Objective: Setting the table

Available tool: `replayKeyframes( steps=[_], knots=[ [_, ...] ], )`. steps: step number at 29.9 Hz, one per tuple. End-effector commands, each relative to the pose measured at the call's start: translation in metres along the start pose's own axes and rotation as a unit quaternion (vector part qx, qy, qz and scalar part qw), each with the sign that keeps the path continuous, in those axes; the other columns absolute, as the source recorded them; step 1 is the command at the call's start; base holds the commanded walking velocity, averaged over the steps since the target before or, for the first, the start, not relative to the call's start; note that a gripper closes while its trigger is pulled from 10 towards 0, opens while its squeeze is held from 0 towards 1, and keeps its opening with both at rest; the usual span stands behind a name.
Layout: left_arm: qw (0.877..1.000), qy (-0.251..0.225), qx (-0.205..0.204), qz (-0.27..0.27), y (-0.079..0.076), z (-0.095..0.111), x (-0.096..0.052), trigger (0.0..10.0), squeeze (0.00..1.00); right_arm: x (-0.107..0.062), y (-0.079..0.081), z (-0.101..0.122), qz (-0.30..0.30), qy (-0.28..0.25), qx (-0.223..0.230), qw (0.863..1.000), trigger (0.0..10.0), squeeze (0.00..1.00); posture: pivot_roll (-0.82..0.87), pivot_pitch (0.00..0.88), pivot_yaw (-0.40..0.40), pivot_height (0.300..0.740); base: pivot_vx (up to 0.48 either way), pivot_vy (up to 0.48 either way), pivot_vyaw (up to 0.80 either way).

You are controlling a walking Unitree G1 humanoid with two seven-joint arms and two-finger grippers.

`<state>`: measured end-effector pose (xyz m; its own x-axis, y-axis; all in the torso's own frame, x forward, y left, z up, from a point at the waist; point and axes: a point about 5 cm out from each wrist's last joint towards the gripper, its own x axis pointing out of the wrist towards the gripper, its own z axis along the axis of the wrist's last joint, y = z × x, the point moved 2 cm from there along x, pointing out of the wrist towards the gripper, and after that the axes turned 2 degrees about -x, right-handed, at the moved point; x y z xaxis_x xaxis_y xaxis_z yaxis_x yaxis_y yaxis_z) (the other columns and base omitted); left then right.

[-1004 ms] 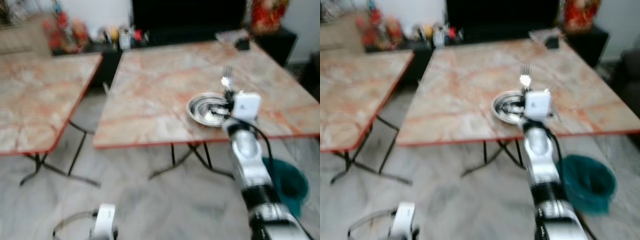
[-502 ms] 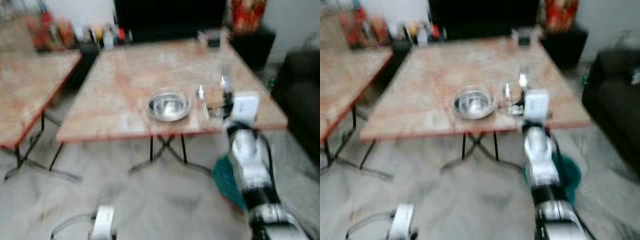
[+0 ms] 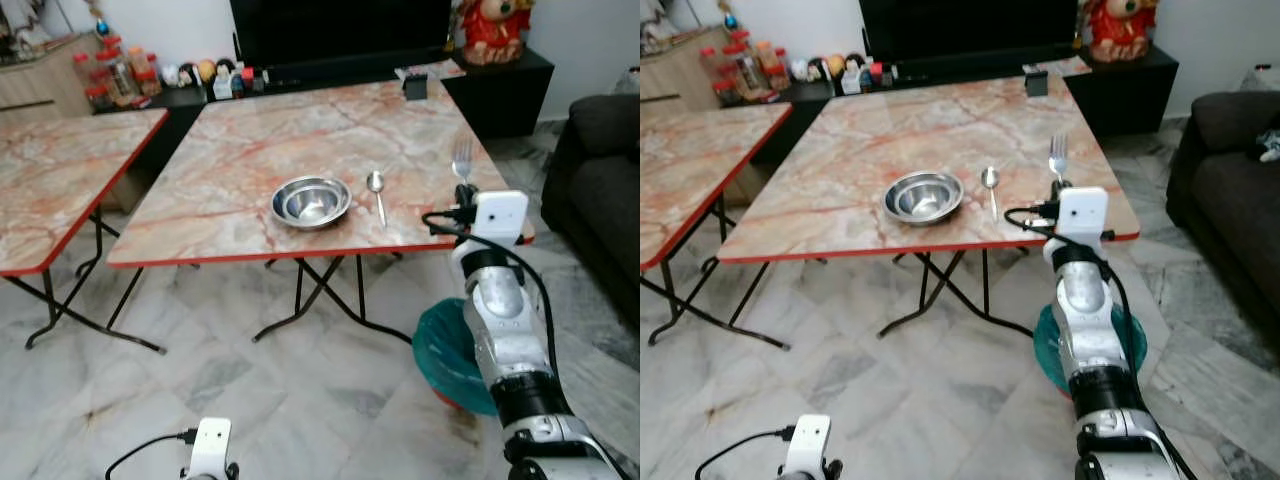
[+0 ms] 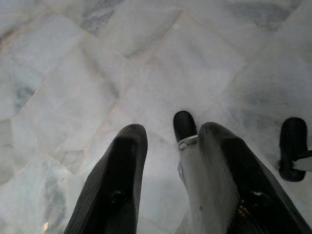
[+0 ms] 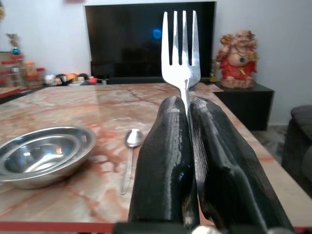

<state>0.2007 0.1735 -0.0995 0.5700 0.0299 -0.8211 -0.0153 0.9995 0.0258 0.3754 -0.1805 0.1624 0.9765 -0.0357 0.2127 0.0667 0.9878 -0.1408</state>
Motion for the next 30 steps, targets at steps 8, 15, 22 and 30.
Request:
replayKeyframes(
  steps=[8,15,22,30],
  knots=[
    [1.0,0.002,-0.003,0.016,0.0095,-0.0009,-0.0005,10.0,0.0,0.0037,0.0042,0.0089,0.003,-0.014,0.002,1.0,10.0,0.0,-0.11,0.0,0.121,0.74,0.339,0.0,0.0],
    [1.0,0.002,-0.004,0.016,0.0095,-0.0001,-0.0004,10.0,0.0,0.0043,0.0041,0.0095,0.004,-0.015,0.002,1.0,10.0,0.0,-0.11,0.0,0.12,0.74,0.352,0.0,0.0],
    [1.0,0.002,-0.003,0.017,0.01,0.0003,-0.0004,10.0,0.0,0.0036,0.0088,0.0094,0.019,-0.017,-0.018,1.0,10.0,0.0,-0.11,0.0,0.121,0.74,0.353,0.0,0.0],
    [1.0,0.001,-0.002,0.017,0.0098,0.001,-0.0002,10.0,0.0,0.0031,0.007,0.0068,0.013,-0.012,-0.012,1.0,10.0,0.0,-0.11,0.0,0.119,0.74,0.354,0.0,0.33]
  ],
)
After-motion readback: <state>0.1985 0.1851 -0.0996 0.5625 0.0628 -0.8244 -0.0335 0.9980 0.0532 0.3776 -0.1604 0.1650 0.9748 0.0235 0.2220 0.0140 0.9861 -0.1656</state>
